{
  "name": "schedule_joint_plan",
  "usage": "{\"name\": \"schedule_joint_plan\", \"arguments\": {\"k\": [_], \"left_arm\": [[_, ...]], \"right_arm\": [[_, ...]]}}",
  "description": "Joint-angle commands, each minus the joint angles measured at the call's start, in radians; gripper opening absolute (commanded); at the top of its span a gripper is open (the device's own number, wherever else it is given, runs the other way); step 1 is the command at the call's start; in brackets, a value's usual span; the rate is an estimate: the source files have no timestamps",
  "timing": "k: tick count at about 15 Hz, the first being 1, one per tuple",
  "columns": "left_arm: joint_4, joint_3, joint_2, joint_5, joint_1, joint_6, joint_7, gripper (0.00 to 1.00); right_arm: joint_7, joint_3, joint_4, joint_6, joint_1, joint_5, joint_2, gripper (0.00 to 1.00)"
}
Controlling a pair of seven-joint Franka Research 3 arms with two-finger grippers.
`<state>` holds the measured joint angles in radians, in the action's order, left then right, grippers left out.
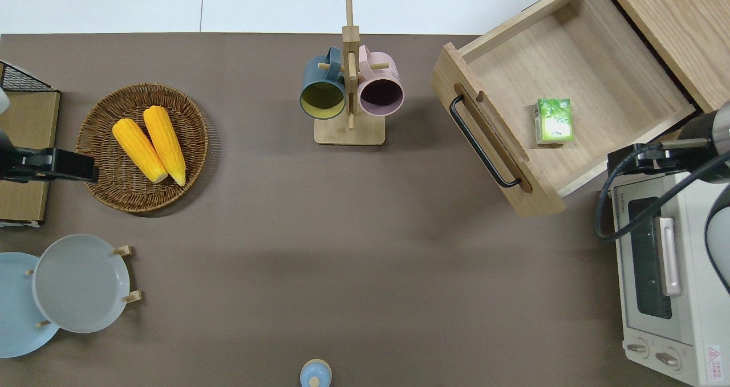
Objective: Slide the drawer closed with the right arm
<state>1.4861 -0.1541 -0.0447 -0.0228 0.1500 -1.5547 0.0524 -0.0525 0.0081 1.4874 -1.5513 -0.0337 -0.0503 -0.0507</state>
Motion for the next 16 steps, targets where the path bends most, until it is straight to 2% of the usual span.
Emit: {"name": "schedule_joint_plan", "arguments": {"k": [1, 7, 9, 11, 13, 16], "left_arm": [[-0.02, -0.016, -0.012, 0.015, 0.017, -0.001, 0.006, 1.0], [-0.02, -0.016, -0.012, 0.014, 0.017, -0.001, 0.006, 1.0], [-0.02, -0.016, -0.012, 0.014, 0.017, -0.001, 0.006, 1.0], [-0.02, -0.016, -0.012, 0.014, 0.017, -0.001, 0.006, 1.0], [-0.02, -0.016, -0.012, 0.015, 0.017, -0.001, 0.006, 1.0], [-0.02, -0.016, -0.012, 0.014, 0.017, -0.001, 0.006, 1.0]], "right_arm": [[0.02, 0.004, -0.019, 0.037, 0.008, 0.009, 0.003, 0.001], [0.028, 0.003, -0.021, 0.039, 0.011, 0.012, 0.003, 0.0], [0.025, 0.003, -0.042, 0.042, 0.005, 0.015, 0.003, 0.0], [0.014, 0.004, -0.047, 0.057, 0.001, 0.014, 0.003, 0.0], [-0.015, 0.006, -0.065, 0.06, -0.002, 0.036, 0.003, 0.0], [-0.102, 0.004, -0.078, 0.06, -0.051, 0.038, 0.003, 0.0]]}}
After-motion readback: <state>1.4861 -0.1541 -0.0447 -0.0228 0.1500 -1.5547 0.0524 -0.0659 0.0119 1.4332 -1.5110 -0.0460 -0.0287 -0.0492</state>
